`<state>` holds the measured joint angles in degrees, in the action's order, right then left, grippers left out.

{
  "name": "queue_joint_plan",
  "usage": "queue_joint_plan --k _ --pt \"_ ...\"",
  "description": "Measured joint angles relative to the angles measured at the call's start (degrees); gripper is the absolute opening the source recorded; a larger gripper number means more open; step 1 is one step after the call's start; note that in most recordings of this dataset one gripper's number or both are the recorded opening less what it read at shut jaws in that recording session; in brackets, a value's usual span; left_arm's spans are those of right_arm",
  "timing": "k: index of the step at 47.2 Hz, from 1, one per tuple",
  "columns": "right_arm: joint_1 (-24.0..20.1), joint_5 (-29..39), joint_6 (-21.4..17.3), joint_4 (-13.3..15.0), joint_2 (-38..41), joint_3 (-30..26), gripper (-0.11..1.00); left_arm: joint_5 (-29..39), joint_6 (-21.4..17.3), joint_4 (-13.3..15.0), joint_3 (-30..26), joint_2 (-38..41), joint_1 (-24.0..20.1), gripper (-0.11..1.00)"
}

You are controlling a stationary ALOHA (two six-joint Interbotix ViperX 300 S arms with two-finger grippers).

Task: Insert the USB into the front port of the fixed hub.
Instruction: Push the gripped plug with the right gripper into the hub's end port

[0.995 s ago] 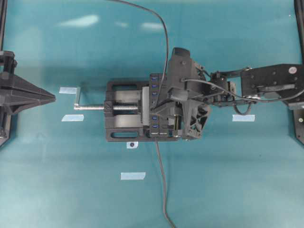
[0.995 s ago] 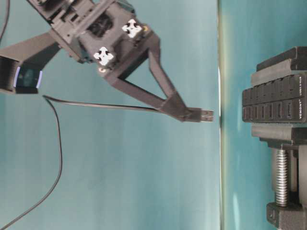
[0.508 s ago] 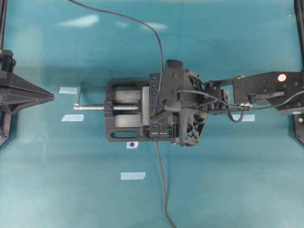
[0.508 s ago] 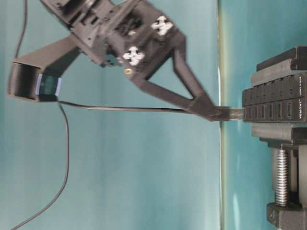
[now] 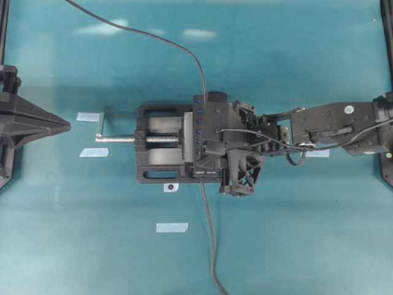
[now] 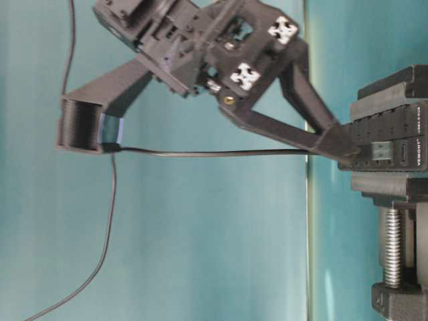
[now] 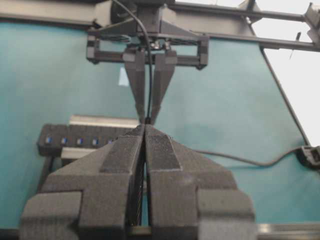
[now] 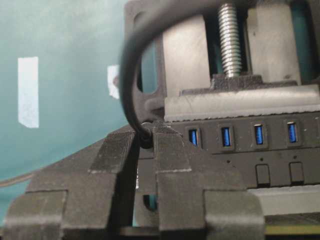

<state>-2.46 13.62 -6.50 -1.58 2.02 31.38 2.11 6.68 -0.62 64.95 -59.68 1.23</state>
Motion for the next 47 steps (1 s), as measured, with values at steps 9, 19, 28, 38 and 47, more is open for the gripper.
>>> queue_joint_plan --k 9,19,28,38,47 --pt "0.00 0.00 0.00 0.00 0.97 0.00 0.04 0.00 0.09 0.00 0.35 0.09 0.00 0.00" --pt "0.26 -0.09 0.00 0.00 1.76 -0.44 0.04 0.00 0.18 0.00 0.53 0.00 0.00 0.00" --pt "0.62 -0.26 0.00 0.00 1.93 -0.44 0.04 0.00 0.26 0.00 0.62 0.00 0.00 0.00" --pt "0.70 -0.35 0.00 0.00 2.11 -0.44 0.04 0.00 0.26 0.00 0.53 0.00 0.00 0.00" --pt "0.70 0.97 0.09 0.00 2.11 -0.62 0.04 0.09 0.35 -0.09 0.88 0.00 0.00 0.00"
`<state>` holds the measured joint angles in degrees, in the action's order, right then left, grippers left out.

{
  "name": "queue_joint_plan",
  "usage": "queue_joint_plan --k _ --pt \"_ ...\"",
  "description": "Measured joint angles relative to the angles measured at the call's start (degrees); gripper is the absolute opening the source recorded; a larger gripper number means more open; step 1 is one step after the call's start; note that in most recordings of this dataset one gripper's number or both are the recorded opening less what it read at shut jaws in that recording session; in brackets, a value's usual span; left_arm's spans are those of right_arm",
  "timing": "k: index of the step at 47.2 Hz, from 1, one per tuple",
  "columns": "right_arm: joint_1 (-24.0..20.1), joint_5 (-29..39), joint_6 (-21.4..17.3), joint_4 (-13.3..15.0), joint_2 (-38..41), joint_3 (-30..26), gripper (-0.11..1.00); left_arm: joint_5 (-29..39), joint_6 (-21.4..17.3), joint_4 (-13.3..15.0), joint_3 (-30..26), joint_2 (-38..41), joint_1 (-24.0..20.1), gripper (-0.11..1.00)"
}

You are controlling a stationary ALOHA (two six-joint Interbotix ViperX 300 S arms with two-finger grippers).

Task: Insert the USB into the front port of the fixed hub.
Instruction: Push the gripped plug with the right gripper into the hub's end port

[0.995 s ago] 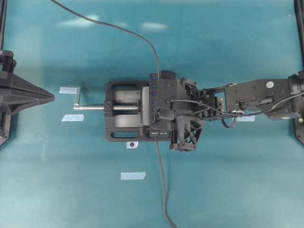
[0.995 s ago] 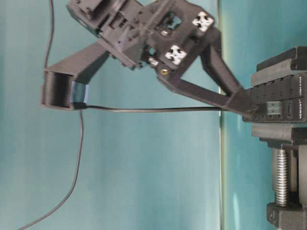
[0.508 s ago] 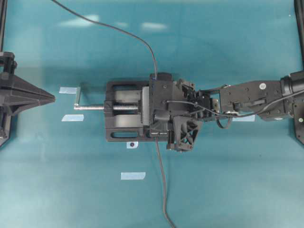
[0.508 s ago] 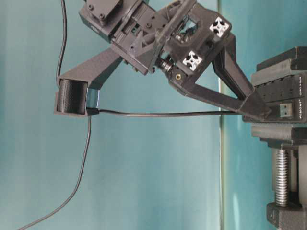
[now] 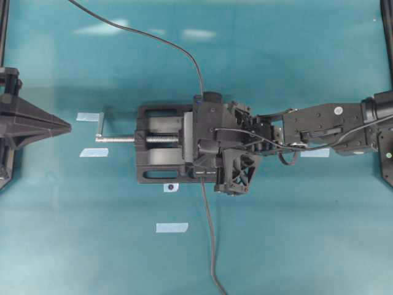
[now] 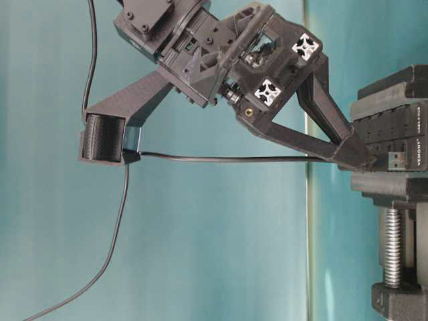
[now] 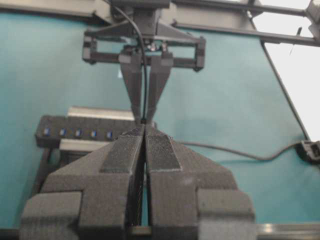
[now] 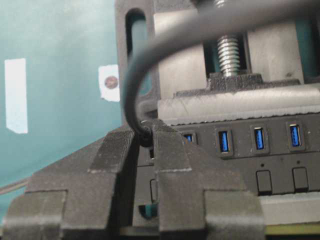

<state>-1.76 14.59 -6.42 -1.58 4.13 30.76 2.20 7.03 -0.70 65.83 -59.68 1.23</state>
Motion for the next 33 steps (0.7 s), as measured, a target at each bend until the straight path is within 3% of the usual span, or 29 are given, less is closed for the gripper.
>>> queue_joint_plan --k 15,33 --pt "0.26 4.92 -0.09 0.09 0.18 -0.97 0.04 -0.09 0.00 0.09 0.18 0.00 0.00 0.00" --pt "0.35 4.83 -0.09 0.18 1.23 -1.05 0.04 -0.09 0.00 0.09 0.26 0.00 -0.26 0.00"
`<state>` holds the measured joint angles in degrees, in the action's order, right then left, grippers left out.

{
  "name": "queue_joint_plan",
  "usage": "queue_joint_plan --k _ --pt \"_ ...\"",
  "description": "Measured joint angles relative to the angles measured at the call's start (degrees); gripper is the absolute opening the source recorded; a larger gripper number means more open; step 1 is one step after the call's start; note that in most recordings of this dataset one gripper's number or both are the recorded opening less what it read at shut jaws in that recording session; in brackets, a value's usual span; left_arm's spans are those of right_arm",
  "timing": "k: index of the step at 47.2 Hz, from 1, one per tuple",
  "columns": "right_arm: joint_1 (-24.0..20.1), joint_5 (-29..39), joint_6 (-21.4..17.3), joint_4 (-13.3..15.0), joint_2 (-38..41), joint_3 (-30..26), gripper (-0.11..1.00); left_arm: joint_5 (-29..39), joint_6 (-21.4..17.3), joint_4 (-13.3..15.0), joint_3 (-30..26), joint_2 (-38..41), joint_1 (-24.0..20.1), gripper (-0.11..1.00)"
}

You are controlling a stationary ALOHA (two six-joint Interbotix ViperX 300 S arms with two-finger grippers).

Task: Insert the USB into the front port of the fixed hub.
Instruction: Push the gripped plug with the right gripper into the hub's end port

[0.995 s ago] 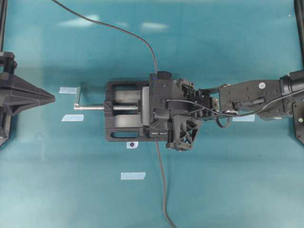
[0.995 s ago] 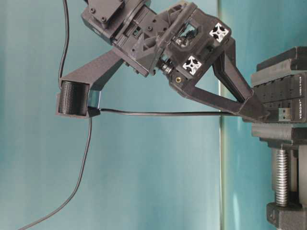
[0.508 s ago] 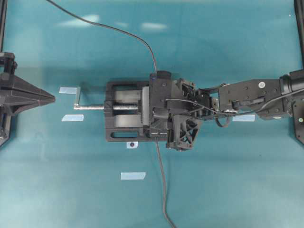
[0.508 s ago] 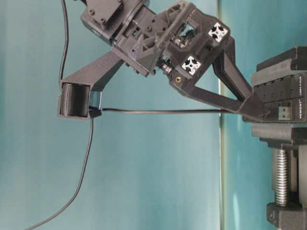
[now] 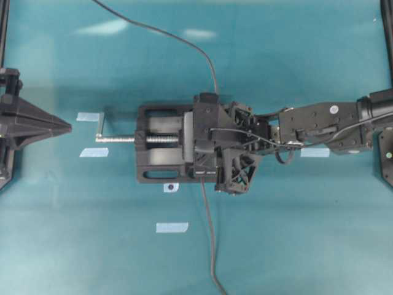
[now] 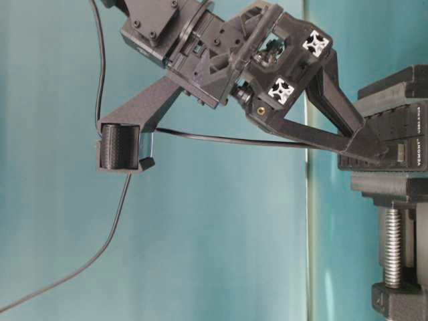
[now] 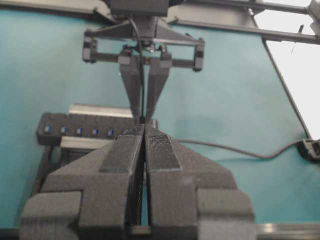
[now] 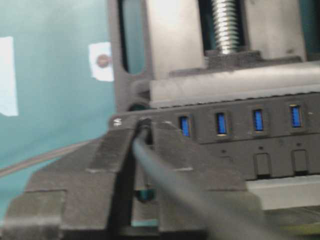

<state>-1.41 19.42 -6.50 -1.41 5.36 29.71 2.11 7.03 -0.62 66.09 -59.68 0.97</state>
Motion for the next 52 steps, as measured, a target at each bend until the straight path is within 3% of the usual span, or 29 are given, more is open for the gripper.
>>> queue_joint_plan --k 52 --pt "-0.53 -0.44 0.00 0.18 1.32 -0.26 0.04 0.00 0.00 0.00 0.09 0.00 -0.79 0.00"
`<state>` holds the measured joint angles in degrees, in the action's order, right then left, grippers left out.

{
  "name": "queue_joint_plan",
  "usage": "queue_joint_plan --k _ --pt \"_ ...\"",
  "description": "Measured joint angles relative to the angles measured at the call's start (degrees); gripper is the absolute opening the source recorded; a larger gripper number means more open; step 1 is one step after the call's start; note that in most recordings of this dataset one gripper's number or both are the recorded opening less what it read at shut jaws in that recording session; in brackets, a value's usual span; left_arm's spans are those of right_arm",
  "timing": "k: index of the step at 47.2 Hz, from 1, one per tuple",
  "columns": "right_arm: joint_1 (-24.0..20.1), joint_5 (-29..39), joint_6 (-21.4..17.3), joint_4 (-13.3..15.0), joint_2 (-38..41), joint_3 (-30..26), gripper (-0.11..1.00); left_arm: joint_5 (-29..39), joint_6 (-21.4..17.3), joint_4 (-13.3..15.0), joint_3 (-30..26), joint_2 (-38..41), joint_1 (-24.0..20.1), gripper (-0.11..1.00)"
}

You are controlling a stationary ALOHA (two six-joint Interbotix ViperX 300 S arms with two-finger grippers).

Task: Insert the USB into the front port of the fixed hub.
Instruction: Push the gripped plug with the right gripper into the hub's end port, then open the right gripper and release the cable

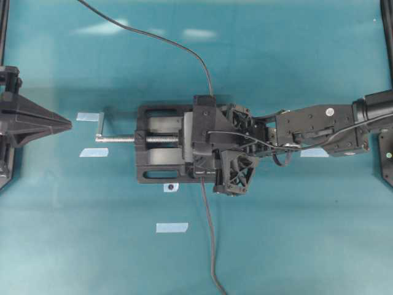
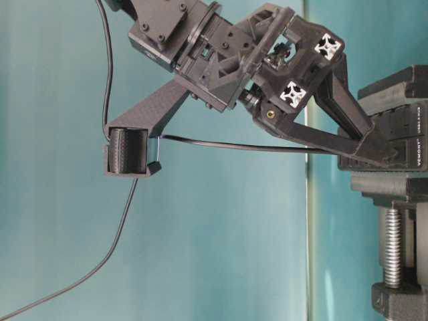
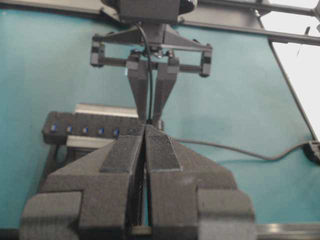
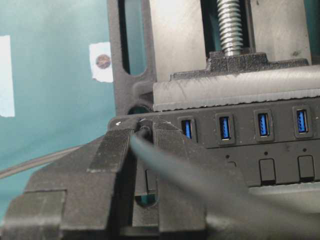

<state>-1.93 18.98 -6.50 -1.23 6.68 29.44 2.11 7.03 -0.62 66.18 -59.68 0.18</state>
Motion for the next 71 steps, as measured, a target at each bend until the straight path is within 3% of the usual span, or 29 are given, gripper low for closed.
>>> queue_joint_plan --k 27,36,45,48,62,71 --pt "0.09 -2.64 0.00 0.00 0.18 -0.26 0.07 -1.23 0.09 0.00 1.14 -0.53 -0.09 0.00" --pt "0.35 -3.96 0.00 -0.09 0.79 -0.09 0.29 -1.14 0.09 0.00 1.32 -1.32 -0.09 0.00" --pt "0.97 -3.96 0.00 -0.09 0.53 -0.09 0.78 -1.23 0.09 0.00 1.49 -1.32 -0.18 0.00" --pt "1.14 -3.69 0.00 -0.09 0.35 -0.09 0.89 -1.23 0.09 -0.09 1.49 -1.32 -0.09 0.00" --pt "1.67 -1.49 0.00 0.53 -2.99 0.26 0.88 -1.14 2.72 0.00 1.58 -1.32 -0.09 0.00" --pt "1.67 -3.69 0.00 0.53 -6.06 3.16 0.88 -1.14 4.57 0.00 2.46 -1.32 -0.09 0.00"
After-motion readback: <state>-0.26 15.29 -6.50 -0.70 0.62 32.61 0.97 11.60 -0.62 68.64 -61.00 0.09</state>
